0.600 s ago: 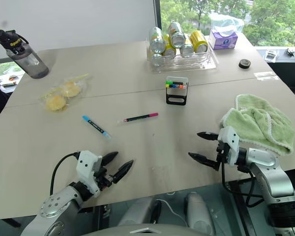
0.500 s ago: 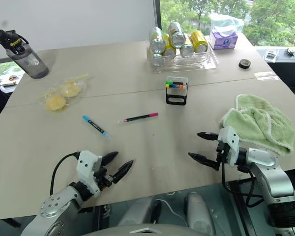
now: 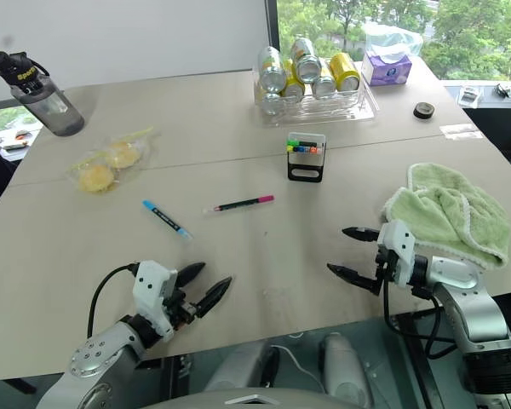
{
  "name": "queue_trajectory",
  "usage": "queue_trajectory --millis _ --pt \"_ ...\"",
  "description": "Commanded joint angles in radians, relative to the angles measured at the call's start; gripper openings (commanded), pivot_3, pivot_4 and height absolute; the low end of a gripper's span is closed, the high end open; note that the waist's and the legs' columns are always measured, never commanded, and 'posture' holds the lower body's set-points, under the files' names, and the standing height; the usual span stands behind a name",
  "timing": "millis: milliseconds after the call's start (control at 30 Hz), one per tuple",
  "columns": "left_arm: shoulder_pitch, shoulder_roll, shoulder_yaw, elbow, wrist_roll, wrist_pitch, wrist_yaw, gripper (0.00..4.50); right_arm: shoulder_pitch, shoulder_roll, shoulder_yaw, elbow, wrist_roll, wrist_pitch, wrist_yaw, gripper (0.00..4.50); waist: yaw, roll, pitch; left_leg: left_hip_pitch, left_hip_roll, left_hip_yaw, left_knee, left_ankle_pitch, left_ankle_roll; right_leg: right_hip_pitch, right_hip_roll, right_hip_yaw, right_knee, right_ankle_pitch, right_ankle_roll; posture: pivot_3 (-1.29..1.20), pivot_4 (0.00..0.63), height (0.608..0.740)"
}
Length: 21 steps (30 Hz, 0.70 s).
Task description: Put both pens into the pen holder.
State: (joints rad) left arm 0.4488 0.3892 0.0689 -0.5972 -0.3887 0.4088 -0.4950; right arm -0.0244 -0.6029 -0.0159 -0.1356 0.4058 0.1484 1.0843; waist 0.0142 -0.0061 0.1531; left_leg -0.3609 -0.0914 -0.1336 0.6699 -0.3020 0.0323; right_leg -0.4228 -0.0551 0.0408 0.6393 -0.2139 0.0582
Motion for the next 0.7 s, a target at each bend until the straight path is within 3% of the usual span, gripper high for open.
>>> queue_trajectory --millis 33,233,467,700 --pt "-0.017 -0.028 0.035 -0.043 -0.066 0.015 0.025 3.84 0.002 -0.002 -0.011 -0.016 0.02 -0.012 0.01 4.46 0.0 0.0 0.0 0.0 0.0 0.0 0.0 0.0 0.0 0.0 0.0 0.0 0.0 0.0 0.0 0.0 0.15 0.739" --pt "-0.065 -0.051 0.085 -0.05 -0.107 0.057 0.092 3.84 -0.007 -0.002 -0.01 -0.019 0.034 -0.008 0.023 4.46 0.0 0.0 0.0 0.0 0.0 0.0 0.0 0.0 0.0 0.0 0.0 0.0 0.0 0.0 0.0 0.0 0.15 0.739" --pt "-0.25 -0.136 0.18 -0.058 -0.16 0.185 0.323 3.84 -0.055 -0.02 0.006 -0.097 0.076 0.066 0.025 4.46 0.001 0.0 0.0 0.0 0.0 0.0 0.0 0.0 0.0 0.0 0.0 0.0 0.0 0.0 0.0 0.0 0.15 0.739" --pt "-0.459 -0.166 0.236 0.005 -0.034 0.395 0.639 3.84 -0.131 -0.016 0.013 -0.167 0.116 0.121 0.016 4.46 0.002 -0.001 0.0 0.0 0.0 -0.001 0.0 0.0 -0.001 0.0 0.001 -0.001 0.001 0.0 0.0 0.0 0.15 0.739"
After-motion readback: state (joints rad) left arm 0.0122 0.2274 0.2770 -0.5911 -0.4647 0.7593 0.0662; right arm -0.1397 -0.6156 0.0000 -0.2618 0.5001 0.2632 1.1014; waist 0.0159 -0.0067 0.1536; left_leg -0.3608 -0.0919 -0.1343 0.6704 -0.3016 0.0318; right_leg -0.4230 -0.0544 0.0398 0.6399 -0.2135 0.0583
